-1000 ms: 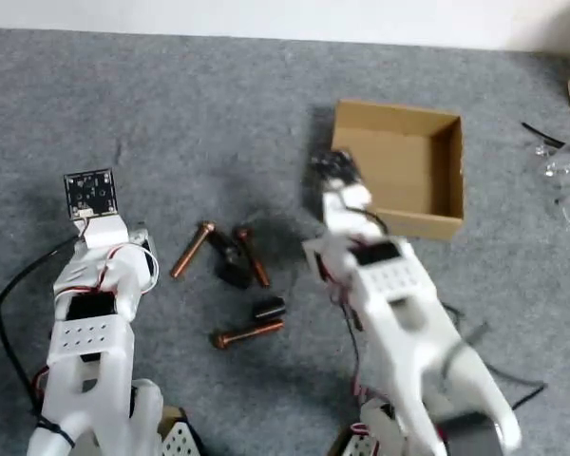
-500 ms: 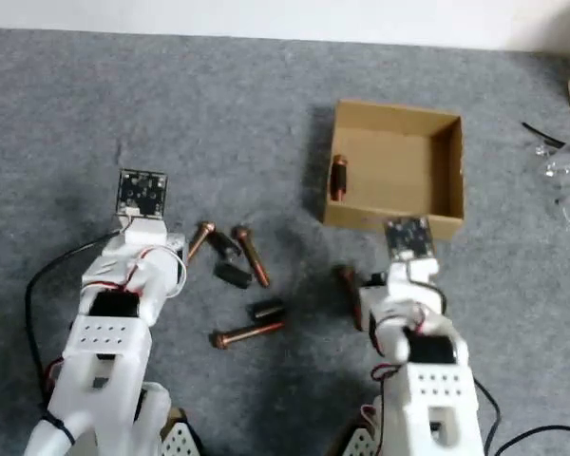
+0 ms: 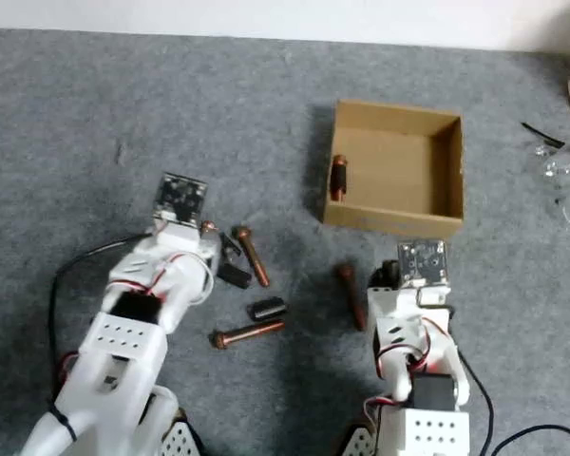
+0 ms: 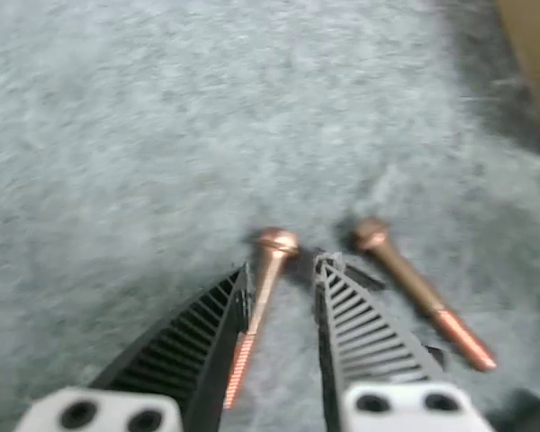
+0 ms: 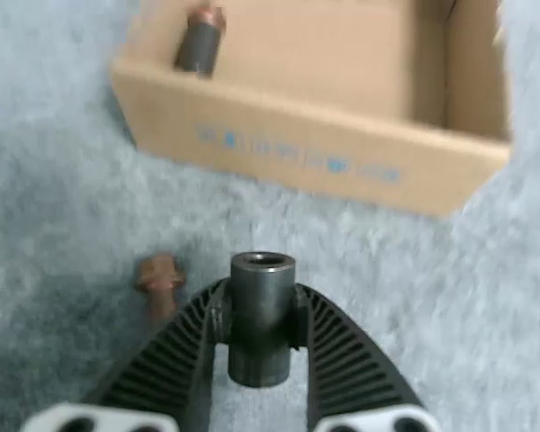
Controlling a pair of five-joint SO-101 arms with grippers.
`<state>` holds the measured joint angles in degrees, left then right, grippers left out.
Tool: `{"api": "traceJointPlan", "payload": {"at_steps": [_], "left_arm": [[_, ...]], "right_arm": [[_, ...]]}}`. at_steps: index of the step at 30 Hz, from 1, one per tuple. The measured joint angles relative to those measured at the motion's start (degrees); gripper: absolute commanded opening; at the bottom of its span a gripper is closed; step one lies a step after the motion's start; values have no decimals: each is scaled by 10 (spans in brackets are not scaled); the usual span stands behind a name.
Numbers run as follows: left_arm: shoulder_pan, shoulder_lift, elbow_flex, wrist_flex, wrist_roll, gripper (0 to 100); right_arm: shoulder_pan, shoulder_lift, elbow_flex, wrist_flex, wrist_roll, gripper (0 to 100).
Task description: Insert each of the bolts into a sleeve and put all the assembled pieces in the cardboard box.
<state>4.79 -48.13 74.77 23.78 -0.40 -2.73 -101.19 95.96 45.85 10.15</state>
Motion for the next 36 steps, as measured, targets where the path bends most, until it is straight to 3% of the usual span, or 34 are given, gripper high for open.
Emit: {"api": "traceJointPlan", "payload": {"at_steps": [4, 8, 14, 20, 25, 31, 36], "left_arm": [[41, 0, 10, 0, 0, 114], [76, 0, 11, -21, 14, 4], [139, 0, -17, -18, 132, 107], [210, 22, -156, 112, 192, 150], [258, 164, -281, 179, 250, 154], [293, 384, -381, 181, 362, 154], [320, 478, -442, 183, 435, 155]], "right_arm": [[3, -26, 0, 16, -10, 4], [16, -29, 0, 17, -31, 4], [33, -30, 0, 17, -33, 4], [50, -30, 0, 17, -37, 4], [96, -30, 0, -5, -67, 4], [115, -30, 0, -15, -74, 4], [143, -30, 0, -15, -76, 4]]}}
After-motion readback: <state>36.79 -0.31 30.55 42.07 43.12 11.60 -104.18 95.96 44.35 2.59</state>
